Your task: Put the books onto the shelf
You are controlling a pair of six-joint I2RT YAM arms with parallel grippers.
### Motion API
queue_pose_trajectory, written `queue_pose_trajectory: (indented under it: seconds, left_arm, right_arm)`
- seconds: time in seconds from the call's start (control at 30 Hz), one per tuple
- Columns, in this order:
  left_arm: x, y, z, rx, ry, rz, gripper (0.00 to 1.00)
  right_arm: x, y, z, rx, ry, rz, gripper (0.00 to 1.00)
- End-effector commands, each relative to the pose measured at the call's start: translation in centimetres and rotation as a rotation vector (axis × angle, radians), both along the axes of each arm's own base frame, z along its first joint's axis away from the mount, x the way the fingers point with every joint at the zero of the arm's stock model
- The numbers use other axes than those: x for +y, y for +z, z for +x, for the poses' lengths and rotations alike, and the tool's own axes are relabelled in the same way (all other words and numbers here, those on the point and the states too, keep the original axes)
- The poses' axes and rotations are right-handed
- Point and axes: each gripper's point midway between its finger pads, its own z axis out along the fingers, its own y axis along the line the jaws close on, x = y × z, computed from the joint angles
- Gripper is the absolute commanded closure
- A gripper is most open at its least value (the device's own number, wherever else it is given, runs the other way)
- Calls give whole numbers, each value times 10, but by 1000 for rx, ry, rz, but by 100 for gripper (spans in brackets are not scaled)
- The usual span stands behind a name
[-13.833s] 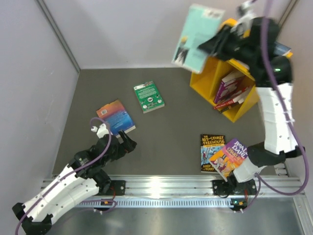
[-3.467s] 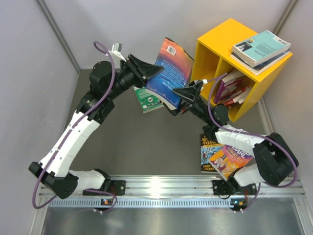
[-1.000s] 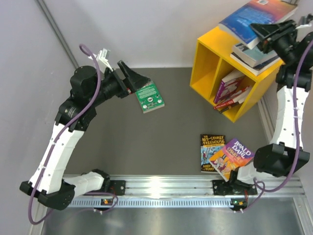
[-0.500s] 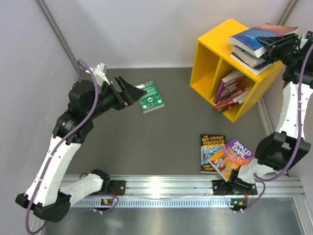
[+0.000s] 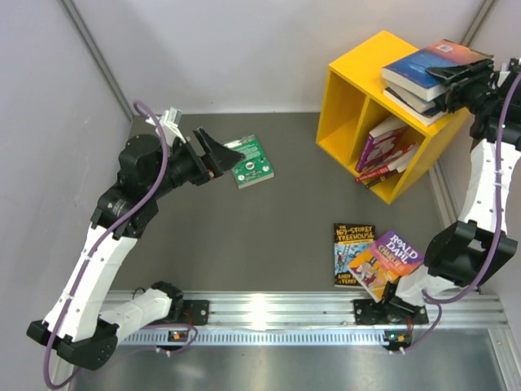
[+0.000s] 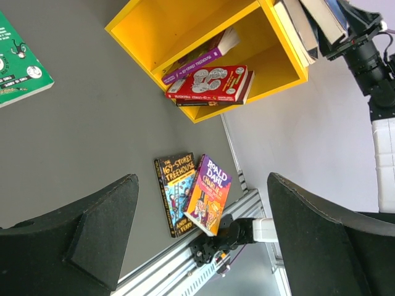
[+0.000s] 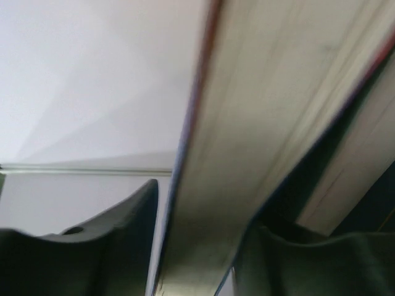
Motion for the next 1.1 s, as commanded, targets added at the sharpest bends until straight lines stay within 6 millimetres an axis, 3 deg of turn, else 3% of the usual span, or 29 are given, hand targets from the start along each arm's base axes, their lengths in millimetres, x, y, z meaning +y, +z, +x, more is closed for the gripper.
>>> queue_pose_trajectory:
  seconds: [0.0, 0.1, 0.3, 0.33, 0.37, 0.53, 0.67, 1.07]
  left_arm:
    - [3, 11, 0, -57, 3, -16, 10]
    - [4, 10, -1, -56, 4, -13, 10]
    - [5, 10, 0, -58, 6, -9, 10]
    - [5, 9, 0, -54, 5, -9, 10]
    - [4, 11, -1, -58, 1, -12, 10]
    - [1, 9, 2, -50, -9, -9, 10]
    - [0, 8, 3, -46, -16, -11, 11]
    - [-2, 4, 3, -32, -26, -9, 11]
  right_arm:
    - [-2, 40, -24, -137, -36, -107, 49]
    - [-9, 40, -25, -128, -57, -98, 33]
    - [-18, 36, -33, -98, -83, -93, 21]
    - [-17, 34, -34, -92, -81, -96, 16]
    - [-17, 28, -35, -62, -78, -100, 1]
    - [-21, 8, -43, 73, -92, -171, 0]
    - [-25, 9, -53, 104, -104, -269, 0]
    - [-41, -25, -74, 317, -128, -410, 0]
